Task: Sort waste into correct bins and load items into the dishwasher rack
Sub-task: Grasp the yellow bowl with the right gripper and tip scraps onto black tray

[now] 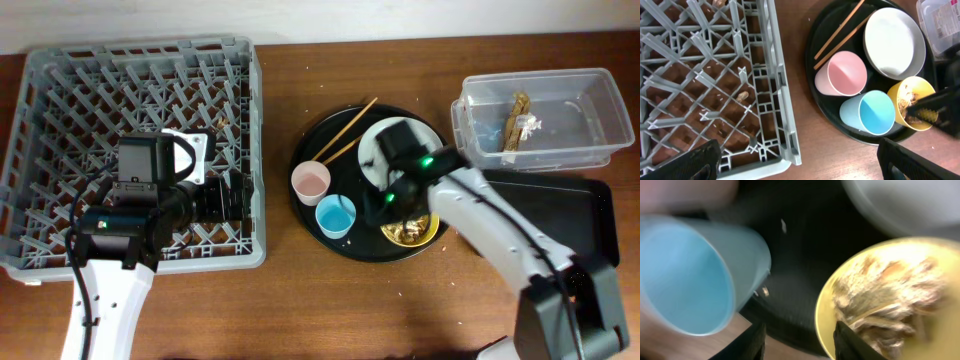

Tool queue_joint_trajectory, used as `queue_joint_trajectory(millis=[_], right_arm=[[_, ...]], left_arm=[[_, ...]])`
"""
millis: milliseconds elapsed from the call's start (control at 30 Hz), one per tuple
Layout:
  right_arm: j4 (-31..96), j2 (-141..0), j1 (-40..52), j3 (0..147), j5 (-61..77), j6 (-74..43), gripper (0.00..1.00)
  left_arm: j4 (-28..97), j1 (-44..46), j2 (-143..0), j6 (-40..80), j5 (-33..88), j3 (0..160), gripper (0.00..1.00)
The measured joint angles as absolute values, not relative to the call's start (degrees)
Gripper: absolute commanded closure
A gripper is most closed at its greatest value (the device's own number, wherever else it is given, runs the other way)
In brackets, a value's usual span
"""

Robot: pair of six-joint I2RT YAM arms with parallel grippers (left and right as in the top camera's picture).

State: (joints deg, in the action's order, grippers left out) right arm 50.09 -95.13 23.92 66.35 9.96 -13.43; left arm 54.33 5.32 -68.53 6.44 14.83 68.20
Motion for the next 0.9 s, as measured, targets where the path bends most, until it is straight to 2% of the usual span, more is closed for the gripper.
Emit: queue_joint_trajectory(millis=[67,100,133,333,400,500,567,767,900], right_arm=[[44.45,-95.98,25.21,62.15,7.20,-14.35,0.63],[40.71,-96.92,25.23,60.51,6.04,-14.55,0.82],[39.27,-97.97,25.23,59.02,4.91,-14.98,0.96],[40.51,-97.51,24.67,59.53,1.74,-17.78,0.96],[41.95,-94.35,20.84,60.66,6.94,-19.59,0.96],[41.34,-86.63,10.41,60.75,19.86,-20.80,0.96],[41.25,-79.70,-0.78,61.12,27.00,-21.08,0.96],[39.94,-79.70,-23.68,60.05,34.70,-17.78,0.96],[23.27,-80.12,-37.63,48.60,51.99,-16.08,0.96]], left_arm=[[55.09,5.32,-68.53,6.44,14.85,68.20,0.01],[55.42,5.32,-68.53,6.44,14.83,68.20,0.01],[55.75,5.32,-68.53,6.44,14.83,68.20,0.01],[56.34,5.32,-68.53,6.44,14.83,68.20,0.01],[56.36,5.32,-68.53,6.44,14.83,68.20,0.01],[56.34,5.32,-68.53,6.42,14.83,68.20,0.01],[56.27,5.32,-68.53,6.44,14.83,68.20,0.01],[55.96,5.32,-68.53,6.44,14.83,68.20,0.01],[55.96,5.32,-68.53,6.44,14.83,68.20,0.01]])
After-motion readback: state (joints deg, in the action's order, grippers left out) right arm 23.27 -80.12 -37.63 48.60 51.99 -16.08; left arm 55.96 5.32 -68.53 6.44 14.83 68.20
